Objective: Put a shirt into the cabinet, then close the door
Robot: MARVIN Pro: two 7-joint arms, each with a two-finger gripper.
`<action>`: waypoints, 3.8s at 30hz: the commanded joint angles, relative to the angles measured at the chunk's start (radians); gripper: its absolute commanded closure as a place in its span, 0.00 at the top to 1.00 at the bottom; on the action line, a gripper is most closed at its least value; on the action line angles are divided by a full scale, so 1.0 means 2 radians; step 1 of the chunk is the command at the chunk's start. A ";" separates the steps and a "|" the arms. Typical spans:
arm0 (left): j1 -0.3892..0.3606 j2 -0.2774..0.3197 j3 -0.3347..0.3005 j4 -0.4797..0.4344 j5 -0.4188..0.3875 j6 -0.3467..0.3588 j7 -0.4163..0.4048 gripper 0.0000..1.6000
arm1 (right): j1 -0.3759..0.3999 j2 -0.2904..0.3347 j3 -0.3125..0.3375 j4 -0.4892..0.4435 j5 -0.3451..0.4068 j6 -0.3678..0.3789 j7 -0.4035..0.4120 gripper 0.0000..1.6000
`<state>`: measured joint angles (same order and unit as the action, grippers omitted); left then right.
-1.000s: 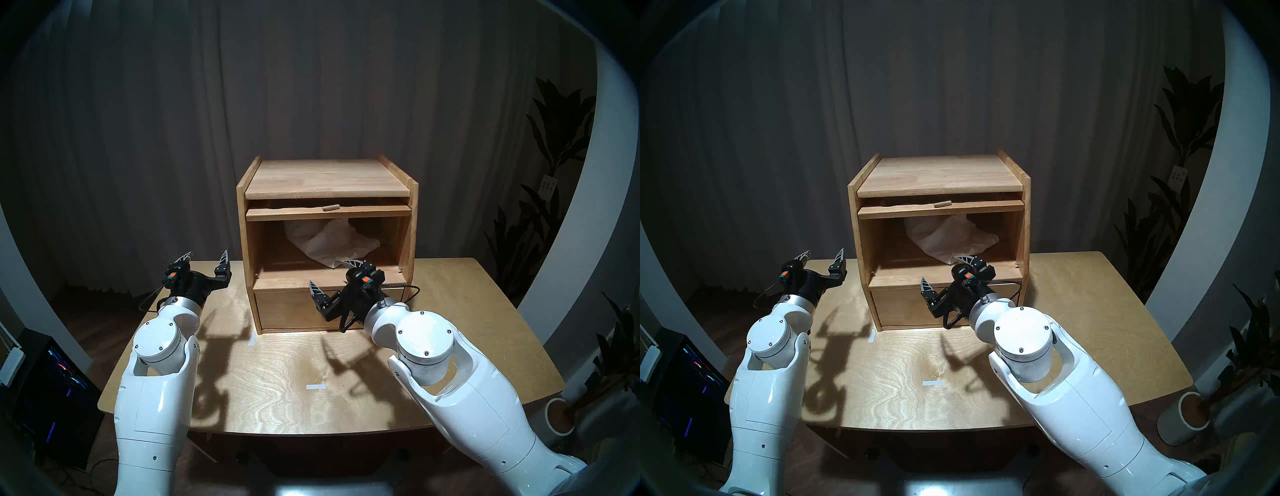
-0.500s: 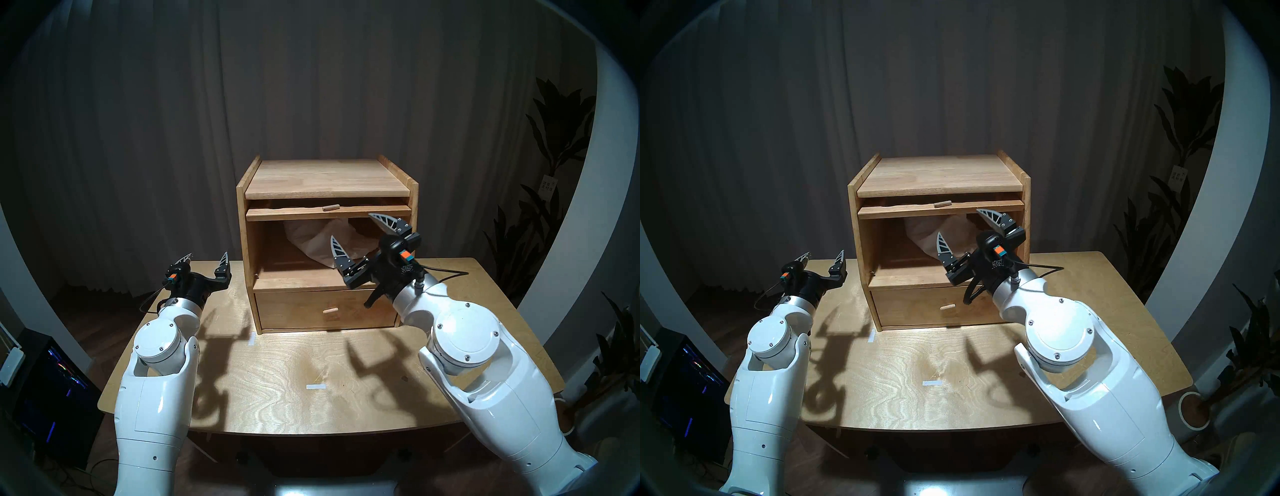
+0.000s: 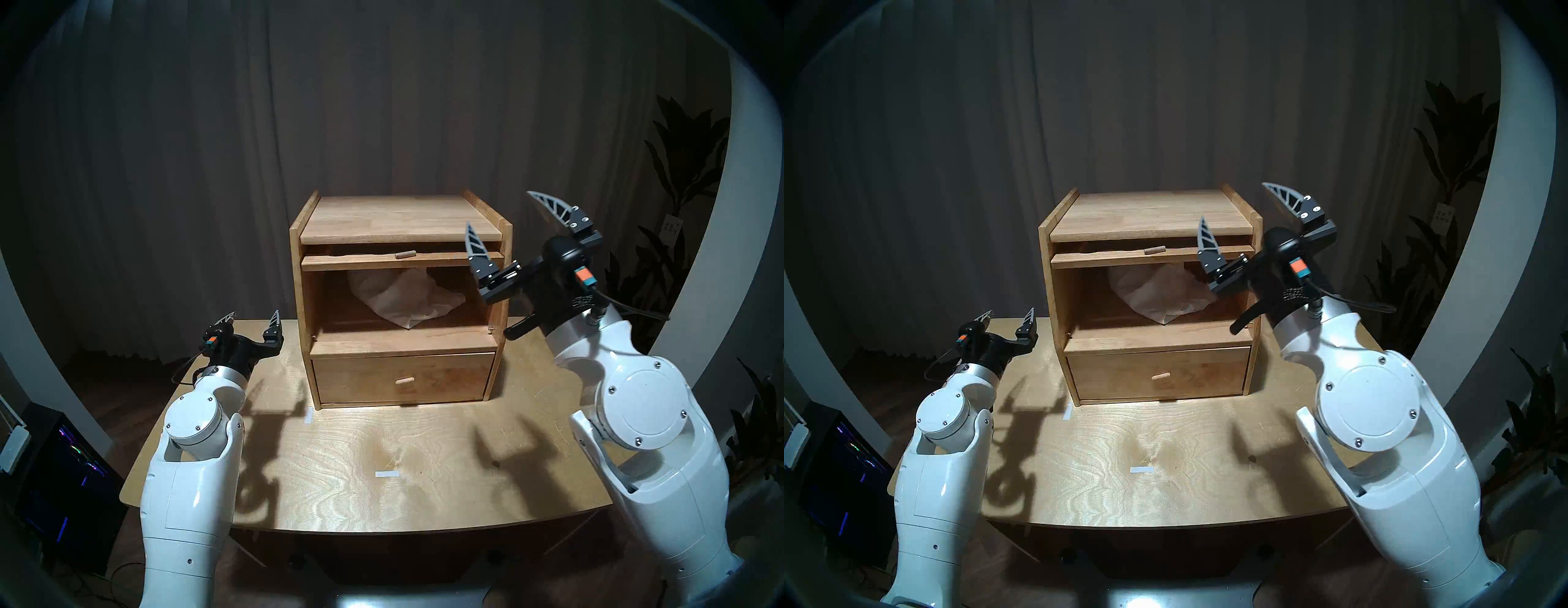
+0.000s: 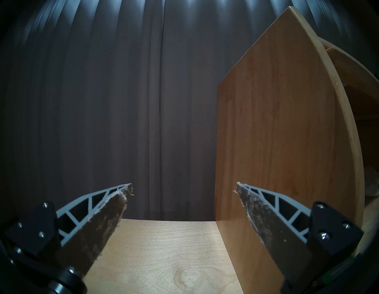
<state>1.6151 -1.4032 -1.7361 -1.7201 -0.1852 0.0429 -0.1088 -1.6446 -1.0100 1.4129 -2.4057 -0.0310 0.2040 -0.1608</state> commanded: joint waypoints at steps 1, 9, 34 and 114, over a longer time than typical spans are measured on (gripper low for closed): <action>-0.007 0.001 0.001 -0.008 0.000 -0.003 -0.001 1.00 | -0.048 0.007 0.070 -0.019 -0.012 0.005 -0.038 1.00; -0.008 0.001 0.001 -0.008 -0.001 -0.003 0.000 1.00 | -0.102 -0.003 0.142 0.036 -0.016 0.025 -0.079 1.00; -0.009 0.002 0.002 -0.012 -0.002 -0.004 0.000 1.00 | -0.067 0.030 0.204 0.206 0.119 -0.104 0.025 1.00; -0.027 0.195 -0.035 -0.138 0.039 -0.149 -0.365 1.00 | 0.129 0.033 0.117 0.567 0.306 -0.363 0.379 1.00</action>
<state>1.5674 -1.0992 -1.8131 -1.9858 -0.2490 -0.1647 -0.7906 -1.4174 -0.9404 1.6440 -1.2712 0.5733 -0.5043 0.5922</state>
